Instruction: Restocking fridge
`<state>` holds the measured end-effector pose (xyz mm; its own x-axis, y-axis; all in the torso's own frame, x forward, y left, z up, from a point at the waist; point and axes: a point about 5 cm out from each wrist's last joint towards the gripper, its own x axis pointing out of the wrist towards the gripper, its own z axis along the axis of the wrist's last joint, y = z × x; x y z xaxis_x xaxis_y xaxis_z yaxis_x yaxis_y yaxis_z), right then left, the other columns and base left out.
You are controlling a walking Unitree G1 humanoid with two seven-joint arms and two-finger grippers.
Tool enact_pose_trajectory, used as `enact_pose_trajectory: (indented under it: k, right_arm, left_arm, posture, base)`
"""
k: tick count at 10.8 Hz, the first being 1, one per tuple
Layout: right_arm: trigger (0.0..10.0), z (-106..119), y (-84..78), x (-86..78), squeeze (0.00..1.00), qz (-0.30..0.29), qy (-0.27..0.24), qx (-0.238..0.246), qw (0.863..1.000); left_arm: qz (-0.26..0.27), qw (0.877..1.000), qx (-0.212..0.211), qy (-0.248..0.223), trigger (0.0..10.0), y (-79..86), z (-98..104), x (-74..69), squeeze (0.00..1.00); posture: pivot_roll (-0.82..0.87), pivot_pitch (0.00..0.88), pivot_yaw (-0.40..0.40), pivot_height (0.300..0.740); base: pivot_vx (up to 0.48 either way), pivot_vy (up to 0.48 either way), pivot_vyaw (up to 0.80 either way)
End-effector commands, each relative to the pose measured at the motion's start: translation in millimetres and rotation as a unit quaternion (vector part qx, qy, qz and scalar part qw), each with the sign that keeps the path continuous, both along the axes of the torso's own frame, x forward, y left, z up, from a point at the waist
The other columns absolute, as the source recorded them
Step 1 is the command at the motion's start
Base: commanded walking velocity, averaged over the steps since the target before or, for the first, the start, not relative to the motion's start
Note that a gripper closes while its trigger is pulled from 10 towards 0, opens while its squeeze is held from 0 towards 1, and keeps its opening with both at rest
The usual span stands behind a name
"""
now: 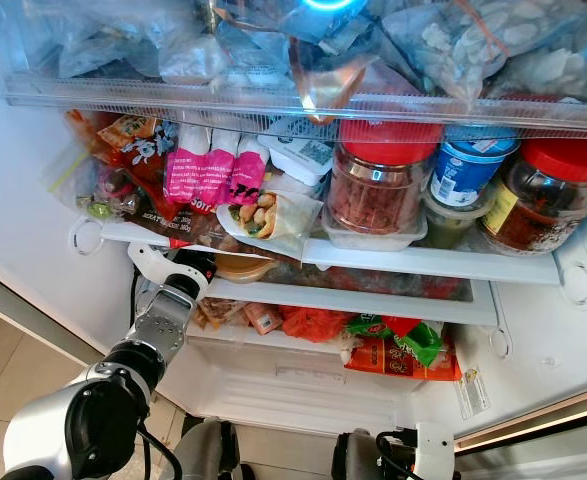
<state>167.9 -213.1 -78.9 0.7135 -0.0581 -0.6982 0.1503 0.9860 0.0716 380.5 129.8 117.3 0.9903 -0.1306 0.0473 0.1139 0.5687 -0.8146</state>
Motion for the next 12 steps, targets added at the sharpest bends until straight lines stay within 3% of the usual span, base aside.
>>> enact_pose_trajectory:
  k: [1,2,4,9,12]
  right_arm:
    - [10.0,-17,4.4,-36.5,0.0,-0.006,0.071,0.01,0.997]
    - [10.0,-18,5.4,-36.7,0.0,-0.006,0.072,0.012,0.997]
    - [10.0,-18,6.5,-36.9,0.0,-0.005,0.073,0.012,0.997]
    - [10.0,-18,7.2,-35.4,0.0,-0.003,0.072,0.012,0.997]
    - [10.0,-17,9.4,-33.1,0.0,0.0,0.071,0.013,0.997]
  left_arm:
    - [-0.016,1.0,-0.002,0.001,10.0,-0.7,-6,-3.4,1.0]
    - [-0.032,0.999,0.013,-0.01,10.0,-2.6,-7,-6.0,0.0]
    - [-0.03,0.999,0.021,-0.015,10.0,3.8,-10,-9.1,0.0]
    - [-0.069,0.996,0.033,-0.051,10.0,1.5,-9,-23.2,0.0]
    - [-0.082,0.996,0.022,-0.041,10.0,-3.1,-11,-35.4,0.0]
  posture:
    - [-0.06,0.179,0.028,0.635]
    - [-0.06,0.178,0.031,0.635]
    - [-0.05,0.173,0.035,0.635]
    - [-0.04,0.164,0.037,0.635]
    - [-0.03,0.16,0.04,0.635]
  base:
    - [0.0,0.0,0.0]
    - [0.0,0.0,0.0]
    - [0.0,0.0,0.0]
    - [0.0,0.0,0.0]
    - [0.0,0.0,0.0]
